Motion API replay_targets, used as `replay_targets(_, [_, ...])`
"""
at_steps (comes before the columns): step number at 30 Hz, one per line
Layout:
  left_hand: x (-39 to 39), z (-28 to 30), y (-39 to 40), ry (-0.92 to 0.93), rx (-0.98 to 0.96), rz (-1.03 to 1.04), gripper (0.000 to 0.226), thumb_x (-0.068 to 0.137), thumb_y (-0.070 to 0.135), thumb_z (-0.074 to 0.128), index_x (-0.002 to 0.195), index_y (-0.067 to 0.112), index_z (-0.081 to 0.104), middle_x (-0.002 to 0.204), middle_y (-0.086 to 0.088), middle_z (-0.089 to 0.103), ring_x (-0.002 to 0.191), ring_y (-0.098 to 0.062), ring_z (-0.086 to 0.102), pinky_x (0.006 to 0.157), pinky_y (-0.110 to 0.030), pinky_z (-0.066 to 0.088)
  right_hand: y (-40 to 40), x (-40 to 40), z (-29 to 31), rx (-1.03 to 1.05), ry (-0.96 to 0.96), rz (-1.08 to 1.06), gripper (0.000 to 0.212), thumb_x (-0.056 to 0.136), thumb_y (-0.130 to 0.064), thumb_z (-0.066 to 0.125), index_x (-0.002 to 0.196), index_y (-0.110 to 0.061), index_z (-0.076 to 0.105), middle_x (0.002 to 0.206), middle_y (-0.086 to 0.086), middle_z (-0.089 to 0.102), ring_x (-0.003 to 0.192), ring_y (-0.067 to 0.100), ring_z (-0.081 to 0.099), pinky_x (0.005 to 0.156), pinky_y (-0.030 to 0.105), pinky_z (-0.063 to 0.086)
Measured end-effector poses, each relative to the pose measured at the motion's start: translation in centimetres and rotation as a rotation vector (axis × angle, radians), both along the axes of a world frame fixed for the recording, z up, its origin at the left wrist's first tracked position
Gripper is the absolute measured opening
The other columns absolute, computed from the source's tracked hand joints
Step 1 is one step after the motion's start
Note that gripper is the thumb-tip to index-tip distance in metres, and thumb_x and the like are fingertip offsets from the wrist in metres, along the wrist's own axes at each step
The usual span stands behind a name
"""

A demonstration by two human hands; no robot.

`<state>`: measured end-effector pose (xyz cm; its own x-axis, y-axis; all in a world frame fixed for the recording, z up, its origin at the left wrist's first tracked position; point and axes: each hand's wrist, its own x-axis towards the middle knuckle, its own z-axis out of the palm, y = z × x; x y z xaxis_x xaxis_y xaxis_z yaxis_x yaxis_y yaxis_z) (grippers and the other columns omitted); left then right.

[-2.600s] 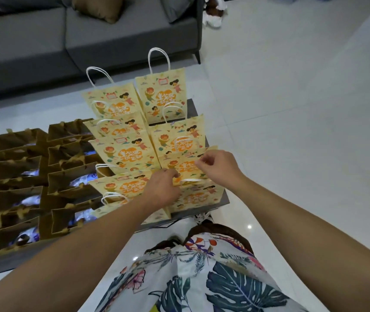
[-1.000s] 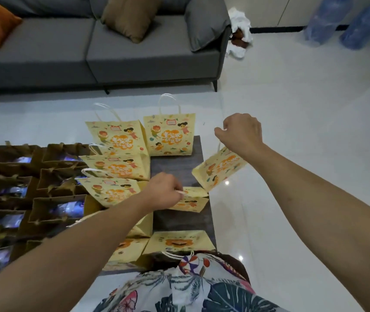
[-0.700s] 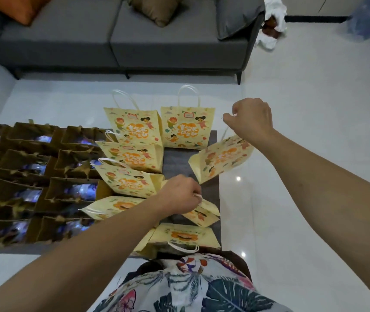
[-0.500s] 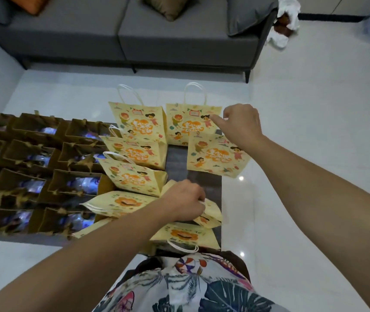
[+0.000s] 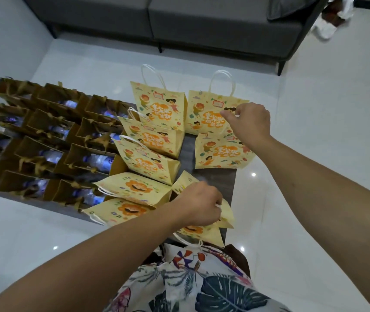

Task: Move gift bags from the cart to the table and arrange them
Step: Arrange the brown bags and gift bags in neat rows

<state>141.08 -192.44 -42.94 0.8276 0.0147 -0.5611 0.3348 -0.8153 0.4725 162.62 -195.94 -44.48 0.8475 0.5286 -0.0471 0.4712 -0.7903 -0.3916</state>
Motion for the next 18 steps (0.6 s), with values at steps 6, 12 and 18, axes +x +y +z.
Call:
replay_targets(6, [0.6,0.4,-0.1,-0.023,-0.016,0.037,0.02,0.09,0.026,0.055,0.089,0.016,0.073,0.083,-0.002,0.068,0.082,-0.023,0.061,0.074,-0.04,0.056,1.1,0.7,-0.1,-0.028,0.002,-0.025,0.057,0.094,-0.063,0.055,0.092,-0.01,0.075,0.079,0.005,0.069,0.077,0.025,0.065,0.074,0.039,0.052])
replay_targets(12, [1.8,0.7,-0.6,-0.063,-0.03,0.051,0.02,0.09,0.025,0.057,0.089,0.013,0.073,0.08,-0.004,0.067,0.076,-0.022,0.059,0.065,-0.034,0.053,2.5,0.8,-0.7,-0.008,0.017,0.015,0.056,0.094,-0.063,0.054,0.094,-0.01,0.075,0.086,0.006,0.071,0.084,0.025,0.065,0.073,0.033,0.042])
replay_targets(18, [1.5,0.1,-1.3,-0.075,-0.055,0.074,0.024,0.093,0.026,0.056,0.102,0.014,0.075,0.087,-0.007,0.067,0.078,-0.023,0.059,0.058,-0.028,0.037,4.1,-0.3,-1.8,0.005,0.041,0.061,0.056,0.096,-0.062,0.053,0.095,-0.01,0.074,0.098,0.007,0.074,0.097,0.027,0.066,0.075,0.032,0.036])
